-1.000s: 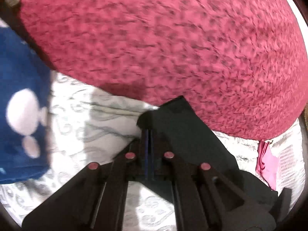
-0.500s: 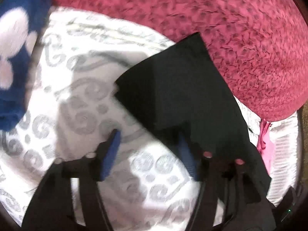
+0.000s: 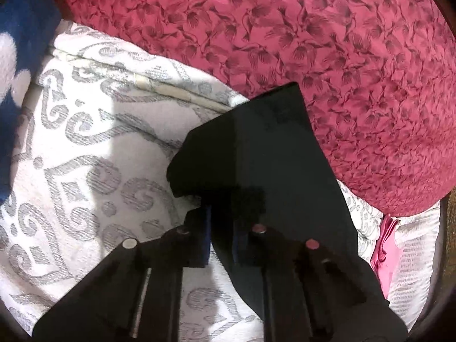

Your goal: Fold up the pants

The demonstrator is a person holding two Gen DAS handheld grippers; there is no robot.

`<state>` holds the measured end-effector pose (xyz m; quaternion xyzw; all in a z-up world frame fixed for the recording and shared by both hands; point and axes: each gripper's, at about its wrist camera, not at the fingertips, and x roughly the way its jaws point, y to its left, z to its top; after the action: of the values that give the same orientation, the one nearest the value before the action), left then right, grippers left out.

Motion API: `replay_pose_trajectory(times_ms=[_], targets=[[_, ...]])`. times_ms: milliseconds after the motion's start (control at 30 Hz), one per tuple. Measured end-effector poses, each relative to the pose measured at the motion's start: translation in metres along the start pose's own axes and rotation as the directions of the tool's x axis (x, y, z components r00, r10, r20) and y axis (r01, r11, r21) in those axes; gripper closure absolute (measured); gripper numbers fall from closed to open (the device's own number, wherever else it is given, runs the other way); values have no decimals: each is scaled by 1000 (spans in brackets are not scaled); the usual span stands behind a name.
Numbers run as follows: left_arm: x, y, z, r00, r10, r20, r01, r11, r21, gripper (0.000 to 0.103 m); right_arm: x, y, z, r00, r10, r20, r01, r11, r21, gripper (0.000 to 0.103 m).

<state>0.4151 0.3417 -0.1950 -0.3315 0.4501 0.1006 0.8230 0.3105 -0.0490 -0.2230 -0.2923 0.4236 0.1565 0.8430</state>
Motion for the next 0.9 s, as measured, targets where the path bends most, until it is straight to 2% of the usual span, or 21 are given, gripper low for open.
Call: replay_pose_trajectory(times_ms=[67,133,167,200,233,267,300,333,367,400,467,600,700,800,900], targets=[[-4,-1,0,1000,8,8,-8,1000,2,92,-6,16,-1,999,6,35,-3,997,-72,21],[-7,-3,4,1000,9,13,-9,1000,-14,92,3,30,-3,997,-67,40,72,987,-142,20],[-7,-4,5,1000,11,14,-10,1000,-21,93,10,33,0,993,-110,45,116,981,-153,17],[-9,-2,6,1000,10,15,-9,1000,-25,93,10,30,5,986,-139,86,150,980,-133,17],[-9,-4,7,1000,12,18,-11,1000,-22,93,14,27,10,970,-220,105,231,966,-119,18],[-10,-6,9,1000,13,24,-13,1000,-19,94,20,23,15,941,-313,126,327,939,-110,21],[-11,-7,11,1000,11,28,-11,1000,-19,94,29,17,19,929,-345,134,359,928,-99,33],[-14,-5,13,999,6,32,-6,1000,-19,94,34,11,22,948,-298,112,308,948,-85,43],[-14,-5,15,1000,3,31,-2,1000,-22,95,34,5,25,975,-205,89,210,977,-45,71],[-15,-6,17,1000,1,30,-1,1000,-24,95,33,3,28,986,-150,73,152,988,-18,84],[-20,-9,18,999,7,41,-7,1000,-10,96,25,4,30,986,-142,85,143,990,2,94],[-49,-13,15,996,-10,91,7,1000,30,98,0,9,24,993,-69,96,69,998,7,96],[-87,-5,11,992,-42,115,37,998,42,98,-36,16,19,990,-29,140,32,999,-19,96],[-135,13,-6,984,-96,148,94,995,24,98,-64,31,7,986,7,168,6,997,-78,96],[-194,46,-46,969,-138,206,147,989,-25,98,-90,49,-16,984,80,161,-59,990,-129,96]])
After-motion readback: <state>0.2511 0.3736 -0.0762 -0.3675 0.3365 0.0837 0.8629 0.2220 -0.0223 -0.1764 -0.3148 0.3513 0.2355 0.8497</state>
